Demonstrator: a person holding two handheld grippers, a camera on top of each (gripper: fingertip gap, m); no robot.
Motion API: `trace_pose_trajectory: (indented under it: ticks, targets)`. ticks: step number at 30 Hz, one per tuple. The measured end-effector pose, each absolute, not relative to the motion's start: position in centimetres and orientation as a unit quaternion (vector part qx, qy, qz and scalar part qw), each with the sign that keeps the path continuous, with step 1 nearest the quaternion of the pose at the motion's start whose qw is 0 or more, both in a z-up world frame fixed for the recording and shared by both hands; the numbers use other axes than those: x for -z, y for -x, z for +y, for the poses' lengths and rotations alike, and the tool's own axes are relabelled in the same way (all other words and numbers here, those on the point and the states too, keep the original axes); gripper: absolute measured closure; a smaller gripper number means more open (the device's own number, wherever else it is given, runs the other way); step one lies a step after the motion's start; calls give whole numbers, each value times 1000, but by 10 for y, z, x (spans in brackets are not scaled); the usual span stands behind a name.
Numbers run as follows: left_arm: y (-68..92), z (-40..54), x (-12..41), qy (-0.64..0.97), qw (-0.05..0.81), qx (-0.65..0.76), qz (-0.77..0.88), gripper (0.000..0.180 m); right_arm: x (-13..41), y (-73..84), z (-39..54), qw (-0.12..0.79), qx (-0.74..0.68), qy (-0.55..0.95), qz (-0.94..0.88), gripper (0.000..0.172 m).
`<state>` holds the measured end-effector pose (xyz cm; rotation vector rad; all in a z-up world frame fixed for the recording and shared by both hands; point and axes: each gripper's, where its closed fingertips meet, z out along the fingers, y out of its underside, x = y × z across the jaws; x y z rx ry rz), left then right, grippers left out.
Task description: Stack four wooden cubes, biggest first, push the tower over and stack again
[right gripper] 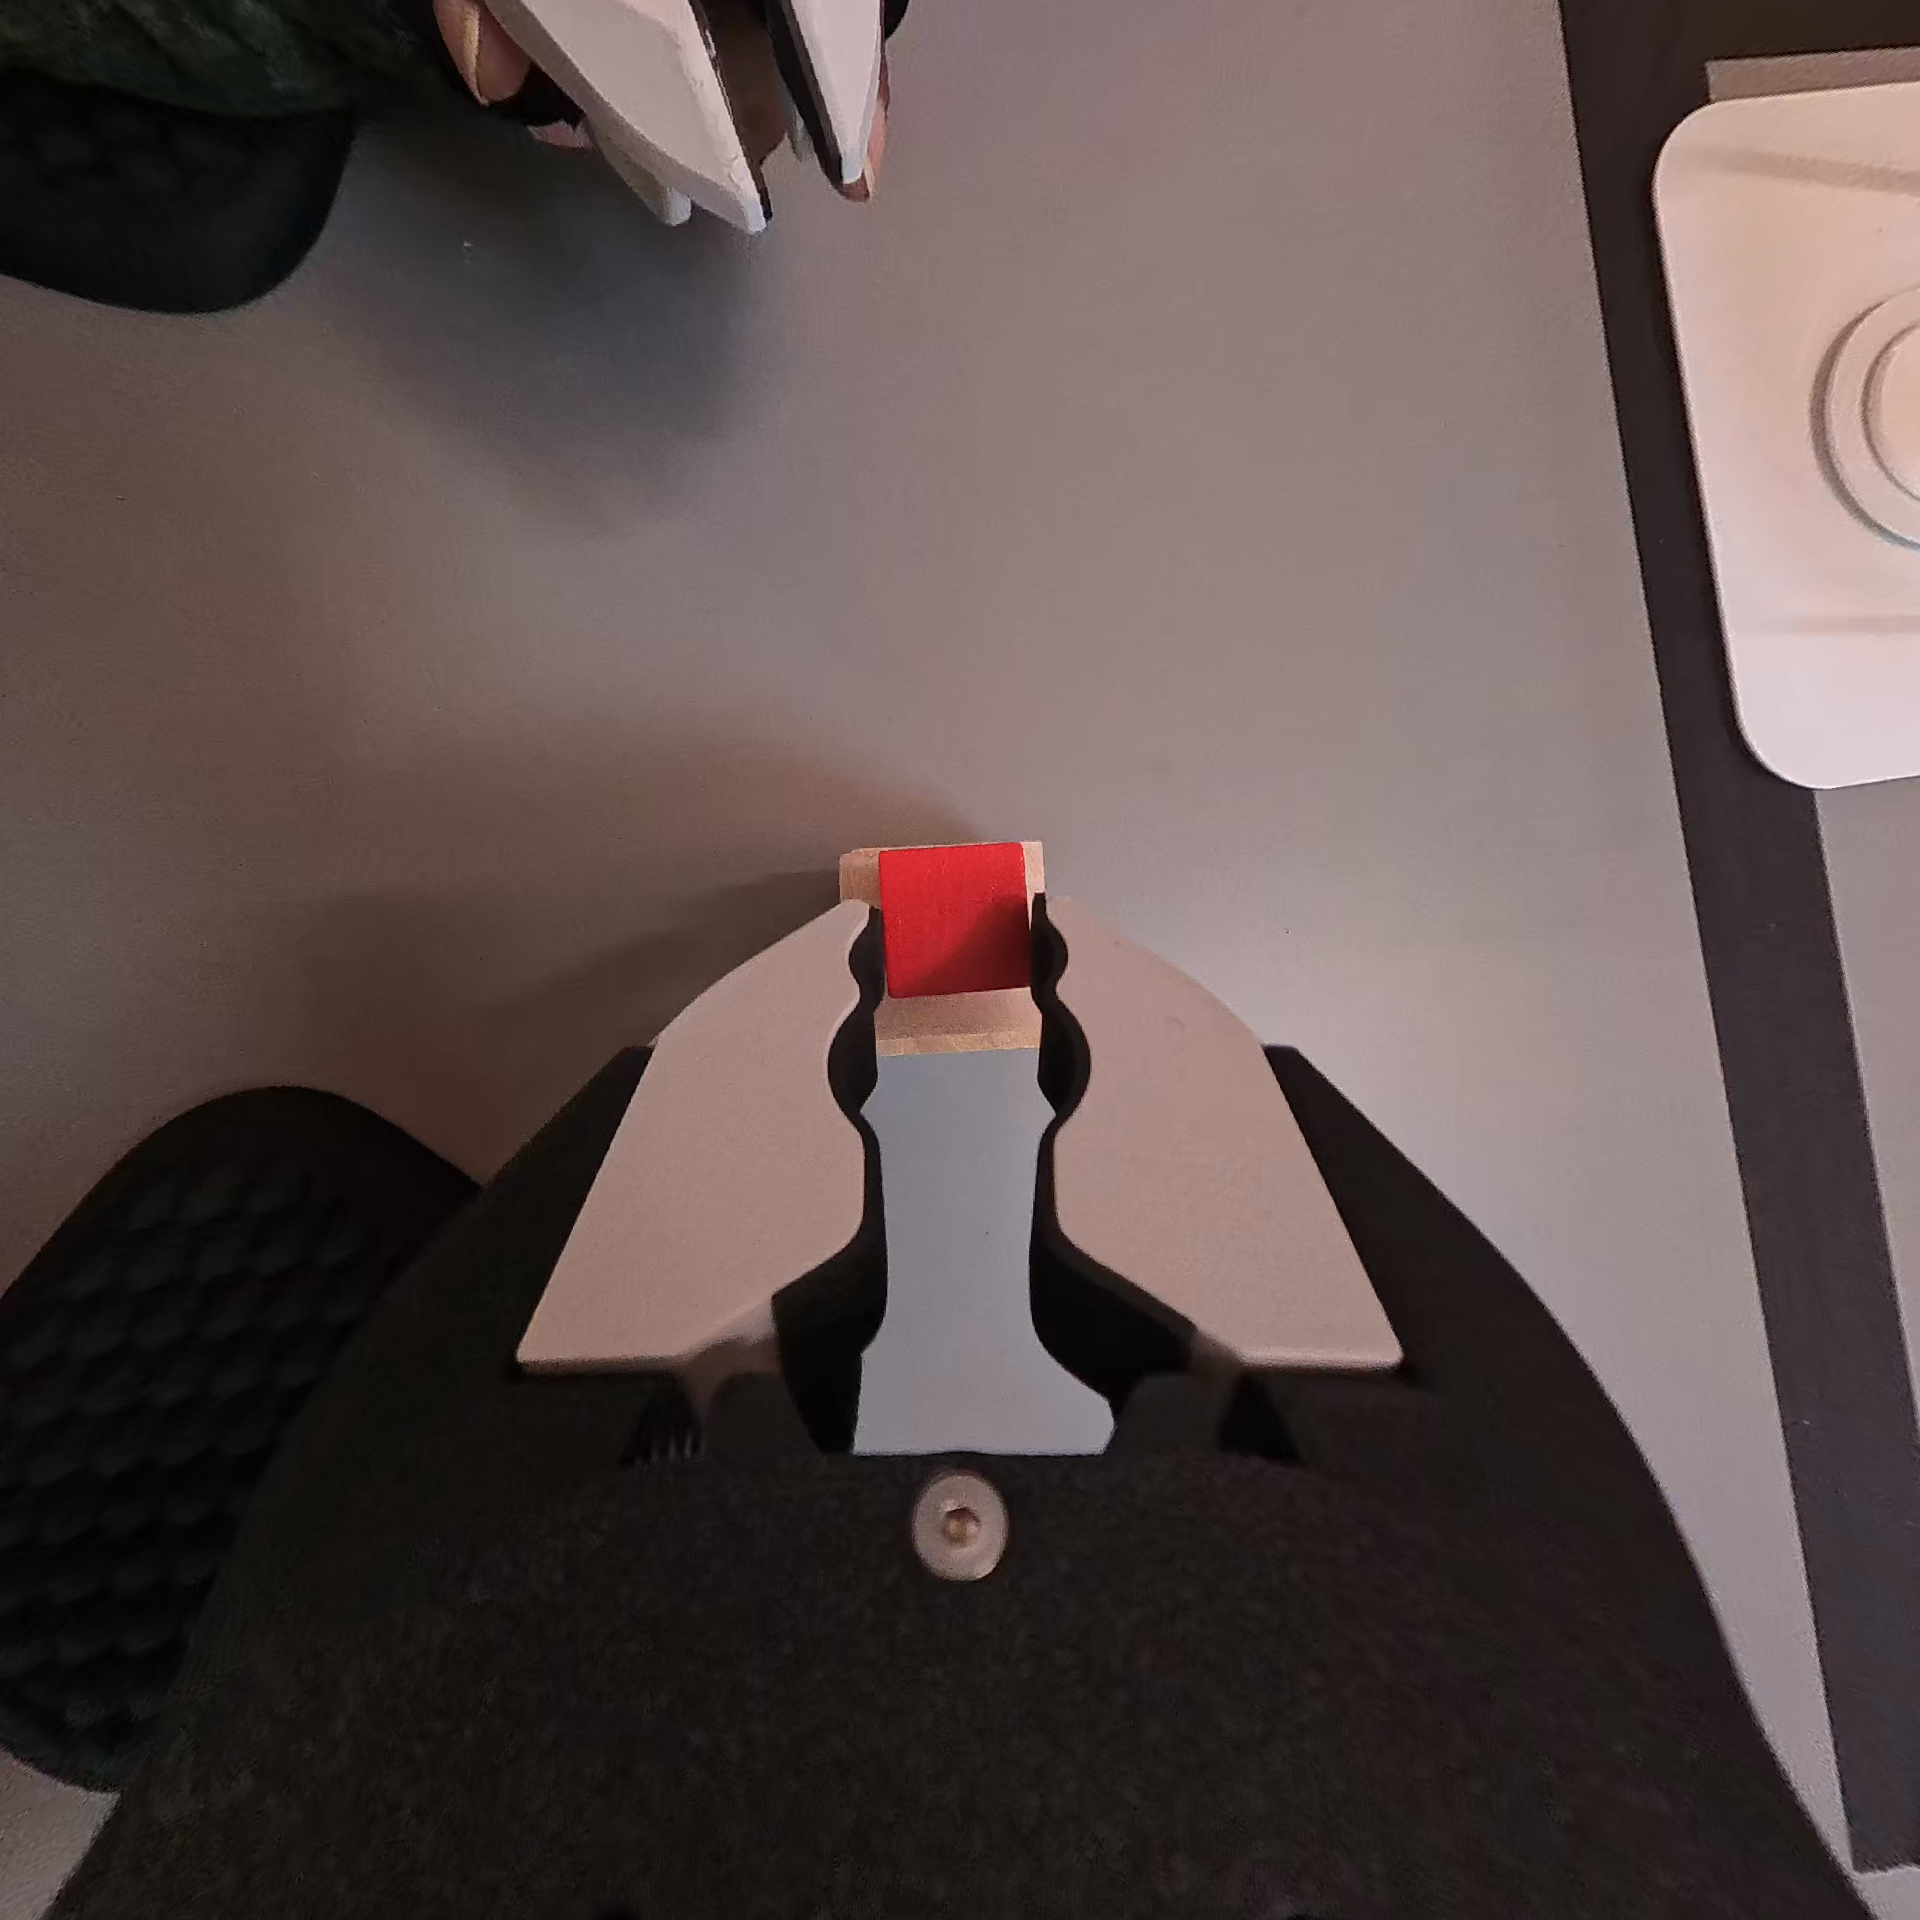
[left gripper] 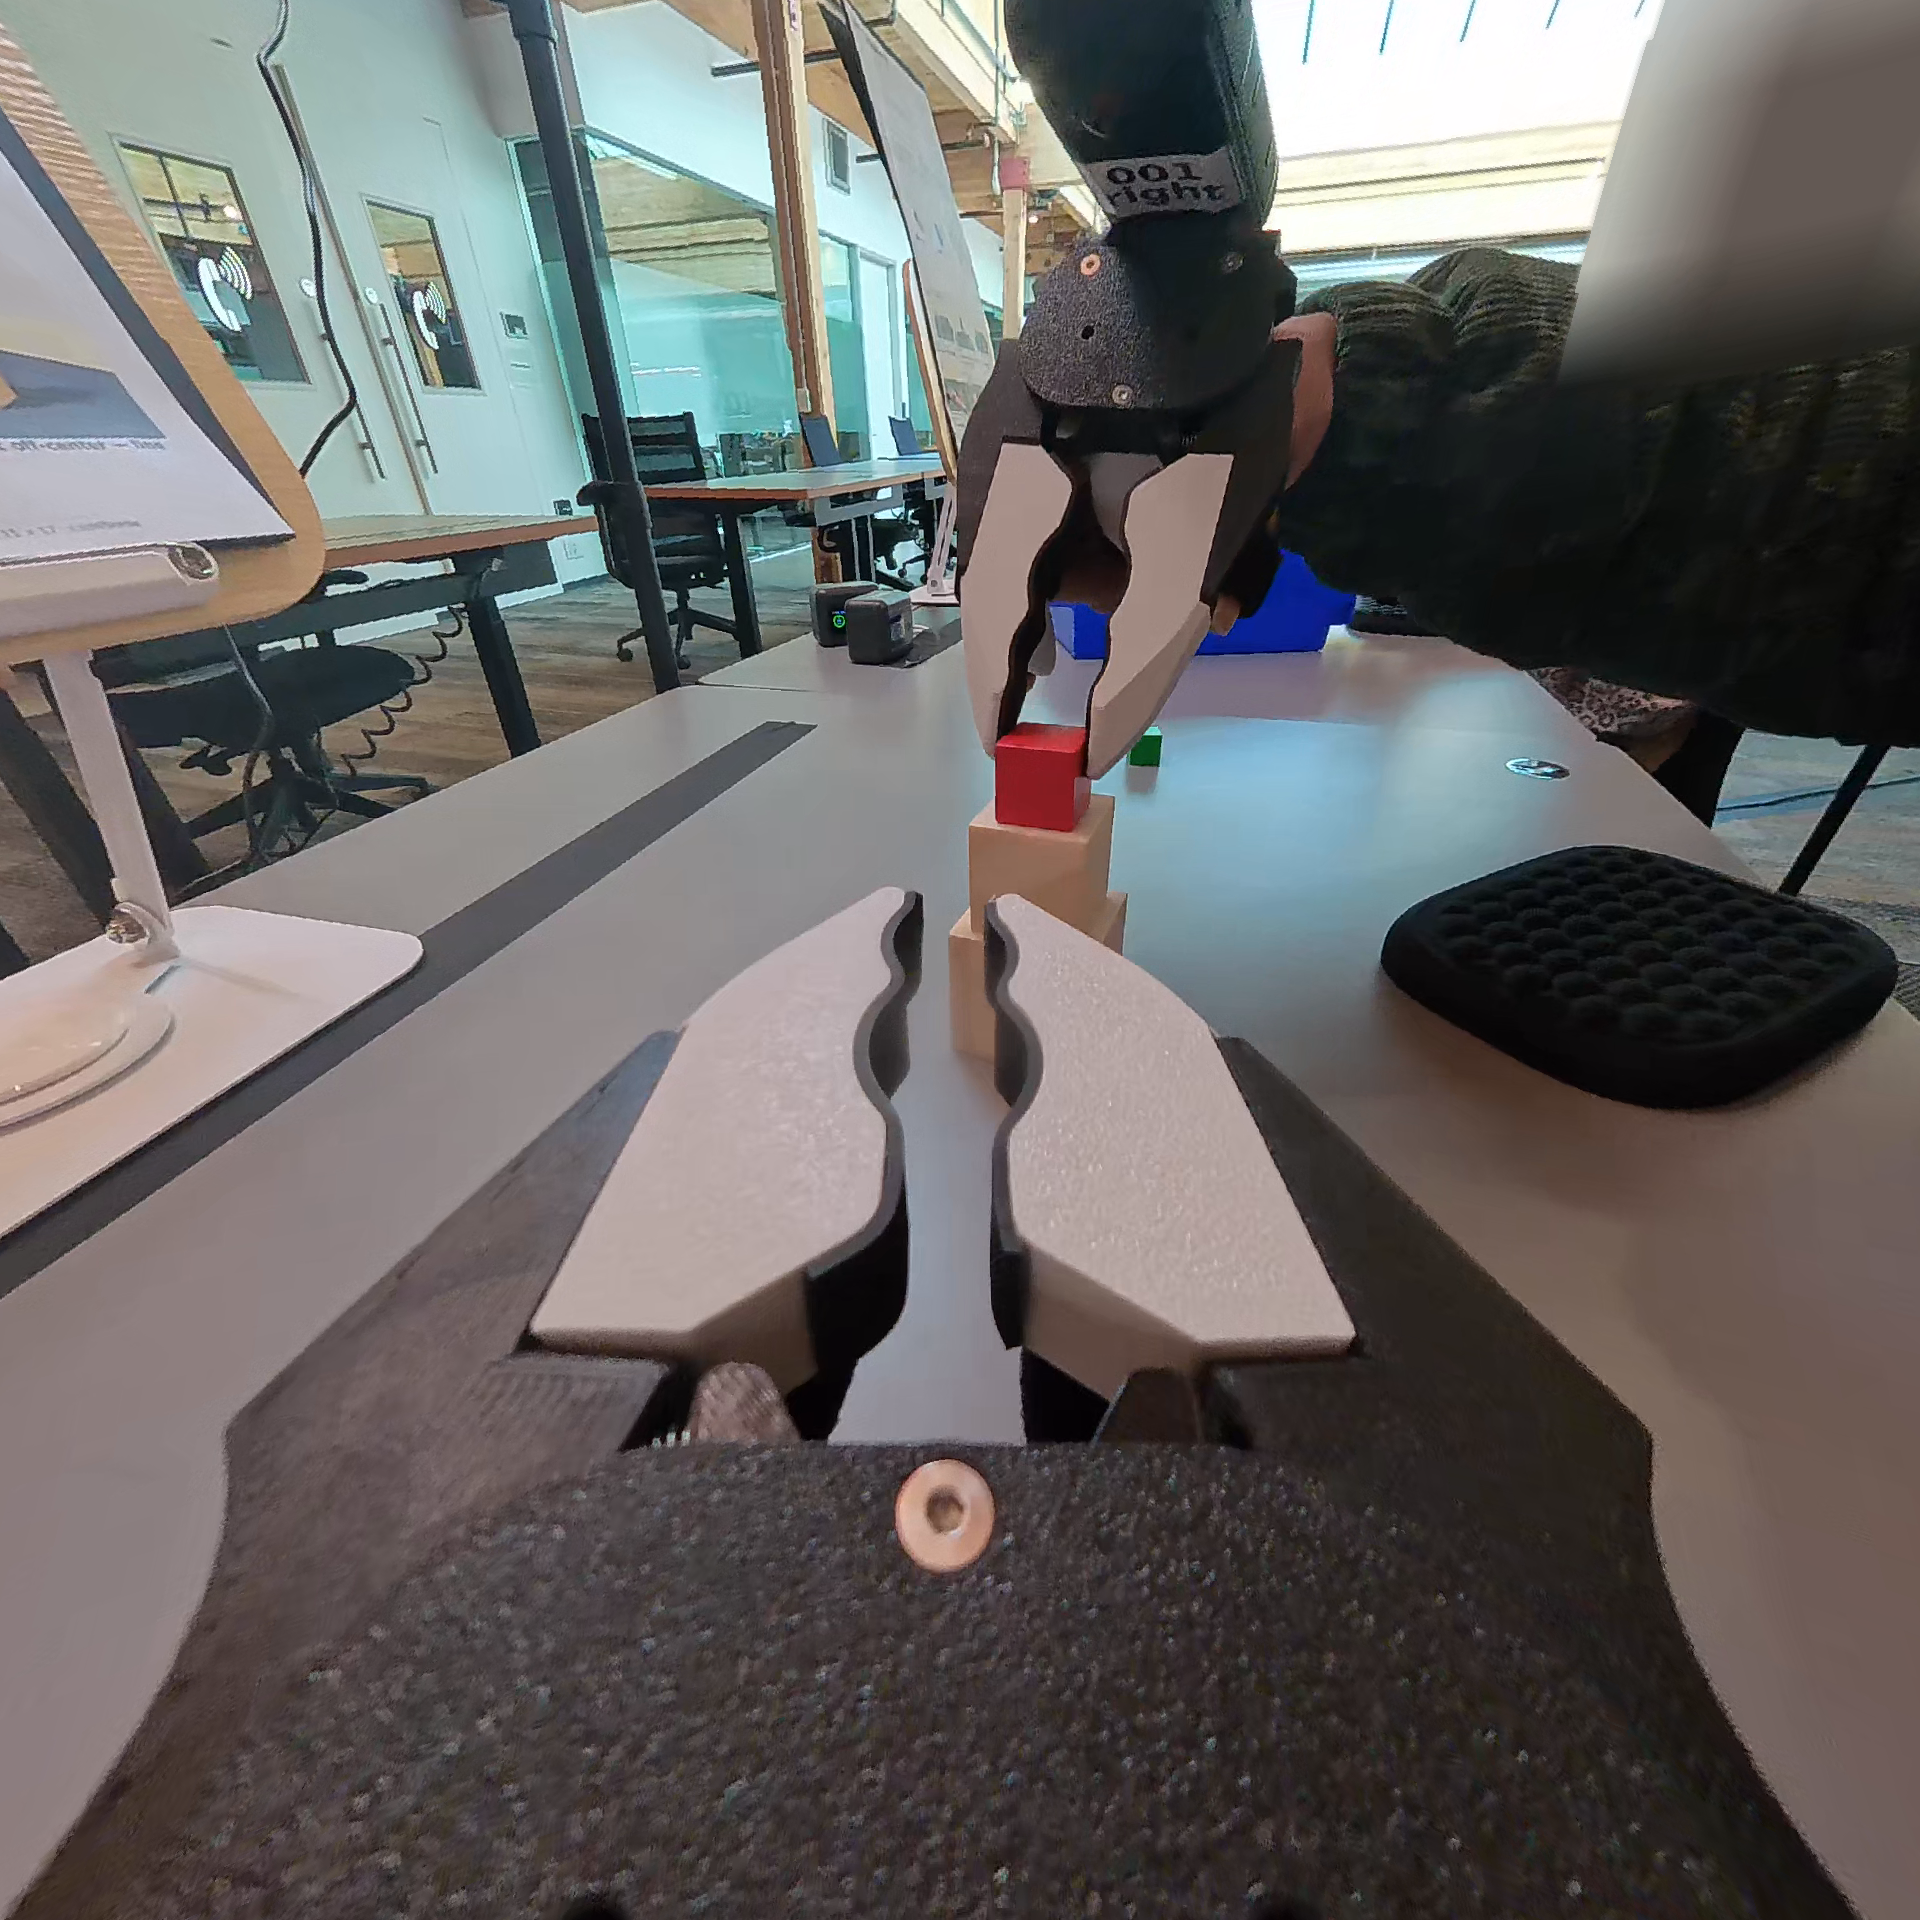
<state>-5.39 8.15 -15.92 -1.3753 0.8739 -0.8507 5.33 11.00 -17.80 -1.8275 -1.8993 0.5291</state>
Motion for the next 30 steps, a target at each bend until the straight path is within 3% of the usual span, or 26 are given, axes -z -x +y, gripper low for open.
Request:
trace_pose_trajectory:
  ticks: [16,17,25,30]
  targets:
    - [53,84,165,603,598,373,373,170,179,-58,112,225,-166,664,-694,144]
    - [53,84,165,603,598,372,374,170,179,-58,113,228,-164,667,-690,135]
    - [57,84,160,596,607,377,367,171,115,-74,133,387,-213,676,-590,117]
    - [59,85,160,596,609,378,362,173,116,-112,154,418,-200,707,-535,116]
